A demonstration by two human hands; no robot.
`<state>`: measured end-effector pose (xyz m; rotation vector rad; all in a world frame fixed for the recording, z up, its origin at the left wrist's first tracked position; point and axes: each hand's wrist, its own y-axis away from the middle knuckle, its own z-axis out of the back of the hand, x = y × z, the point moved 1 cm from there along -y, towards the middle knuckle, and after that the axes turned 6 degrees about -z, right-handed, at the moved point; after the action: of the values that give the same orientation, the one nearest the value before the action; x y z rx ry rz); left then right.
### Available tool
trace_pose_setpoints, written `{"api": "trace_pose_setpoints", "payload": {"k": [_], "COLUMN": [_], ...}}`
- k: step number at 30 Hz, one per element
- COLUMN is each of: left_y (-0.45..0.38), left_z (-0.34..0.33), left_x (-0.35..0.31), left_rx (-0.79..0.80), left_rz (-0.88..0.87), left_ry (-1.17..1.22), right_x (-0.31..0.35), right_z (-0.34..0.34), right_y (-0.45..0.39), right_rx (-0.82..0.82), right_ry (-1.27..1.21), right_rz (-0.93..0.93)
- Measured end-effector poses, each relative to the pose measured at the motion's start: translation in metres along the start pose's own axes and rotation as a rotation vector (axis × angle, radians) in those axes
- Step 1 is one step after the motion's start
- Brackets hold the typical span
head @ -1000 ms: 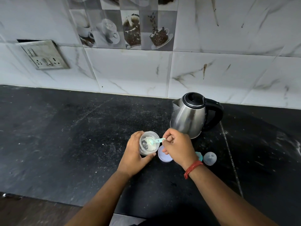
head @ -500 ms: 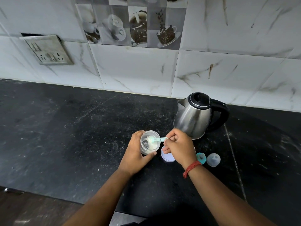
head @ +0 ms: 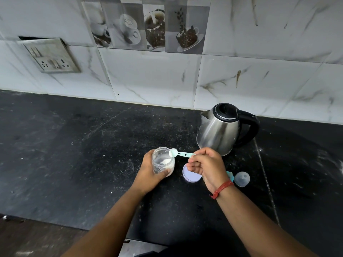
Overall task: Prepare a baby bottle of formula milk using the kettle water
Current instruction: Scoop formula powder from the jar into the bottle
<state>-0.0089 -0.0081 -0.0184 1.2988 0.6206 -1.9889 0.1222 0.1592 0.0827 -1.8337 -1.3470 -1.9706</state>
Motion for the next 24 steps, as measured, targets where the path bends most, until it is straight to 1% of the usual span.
{"api": "trace_pose_setpoints", "payload": {"k": [3, 6, 7, 9, 11, 14, 17, 21, 24], "left_y": [0.001, 0.004, 0.005, 0.005, 0.003, -0.004, -0.011, -0.017, -0.019], "left_z": [0.002, 0.001, 0.000, -0.001, -0.005, -0.019, -0.043, -0.078, -0.102], "left_x": [0.000, -0.008, -0.014, -0.032, -0.055, -0.079, -0.088, -0.083, -0.079], "left_rx": [0.013, -0.071, -0.121, -0.199, -0.202, -0.138, -0.052, 0.120, 0.268], "left_rz": [0.015, 0.010, -0.028, -0.176, -0.326, -0.467, -0.506, -0.425, -0.297], "left_ry": [0.016, 0.031, 0.010, -0.057, -0.125, -0.209, -0.221, -0.171, -0.169], "right_x": [0.002, 0.006, 0.008, 0.013, 0.016, 0.022, 0.027, 0.028, 0.026], "right_z": [0.007, 0.015, 0.019, 0.026, 0.034, 0.049, 0.069, 0.097, 0.114], "right_y": [0.001, 0.004, 0.006, 0.007, 0.009, 0.010, 0.014, 0.018, 0.021], "right_rx": [-0.018, -0.052, -0.062, -0.081, -0.102, -0.138, -0.177, -0.231, -0.259], "right_ry": [-0.031, -0.079, -0.103, -0.140, -0.161, -0.196, -0.224, -0.255, -0.266], "right_rz": [0.010, 0.041, 0.052, 0.073, 0.089, 0.102, 0.114, 0.117, 0.120]}}
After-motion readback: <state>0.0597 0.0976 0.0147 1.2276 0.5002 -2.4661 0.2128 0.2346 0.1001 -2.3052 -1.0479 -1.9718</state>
